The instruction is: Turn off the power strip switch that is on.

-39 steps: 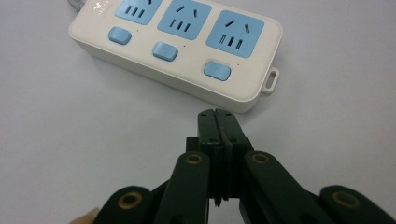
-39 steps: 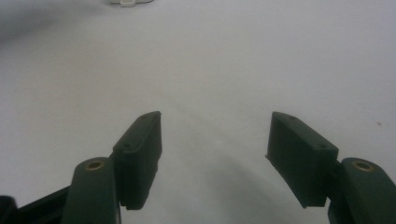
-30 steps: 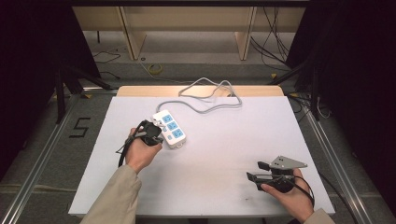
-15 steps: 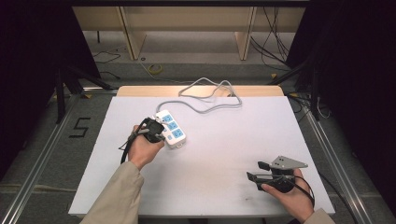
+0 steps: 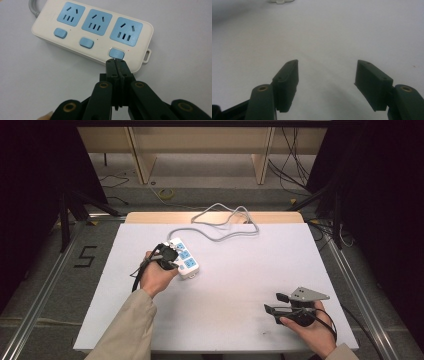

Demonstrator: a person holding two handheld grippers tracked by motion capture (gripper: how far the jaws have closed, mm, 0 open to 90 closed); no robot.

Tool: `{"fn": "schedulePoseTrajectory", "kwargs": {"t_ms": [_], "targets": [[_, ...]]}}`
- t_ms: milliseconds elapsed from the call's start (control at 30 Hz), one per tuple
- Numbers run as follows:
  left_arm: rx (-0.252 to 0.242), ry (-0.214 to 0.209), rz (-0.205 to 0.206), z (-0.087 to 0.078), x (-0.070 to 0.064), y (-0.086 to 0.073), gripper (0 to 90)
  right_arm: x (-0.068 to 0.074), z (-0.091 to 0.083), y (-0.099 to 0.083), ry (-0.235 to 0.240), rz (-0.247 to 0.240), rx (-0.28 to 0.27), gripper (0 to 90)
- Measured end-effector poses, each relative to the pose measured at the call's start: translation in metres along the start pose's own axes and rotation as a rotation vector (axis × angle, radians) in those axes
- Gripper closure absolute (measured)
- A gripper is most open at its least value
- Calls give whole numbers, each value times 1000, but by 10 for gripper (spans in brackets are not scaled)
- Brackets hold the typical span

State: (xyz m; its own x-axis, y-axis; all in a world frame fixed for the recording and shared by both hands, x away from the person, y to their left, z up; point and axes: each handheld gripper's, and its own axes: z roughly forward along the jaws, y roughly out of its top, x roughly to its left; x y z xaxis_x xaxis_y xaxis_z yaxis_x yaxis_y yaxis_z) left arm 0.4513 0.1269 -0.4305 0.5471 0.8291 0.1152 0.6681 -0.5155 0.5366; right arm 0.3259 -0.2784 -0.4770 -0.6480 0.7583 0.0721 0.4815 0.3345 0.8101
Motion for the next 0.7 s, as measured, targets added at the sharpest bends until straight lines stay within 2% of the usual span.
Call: {"fn": "schedulePoseTrajectory", "kwargs": {"t_ms": [700], "targets": [[30, -6, 16, 5, 2, 15, 896, 0, 0, 0, -2, -2, -1, 359]]}}
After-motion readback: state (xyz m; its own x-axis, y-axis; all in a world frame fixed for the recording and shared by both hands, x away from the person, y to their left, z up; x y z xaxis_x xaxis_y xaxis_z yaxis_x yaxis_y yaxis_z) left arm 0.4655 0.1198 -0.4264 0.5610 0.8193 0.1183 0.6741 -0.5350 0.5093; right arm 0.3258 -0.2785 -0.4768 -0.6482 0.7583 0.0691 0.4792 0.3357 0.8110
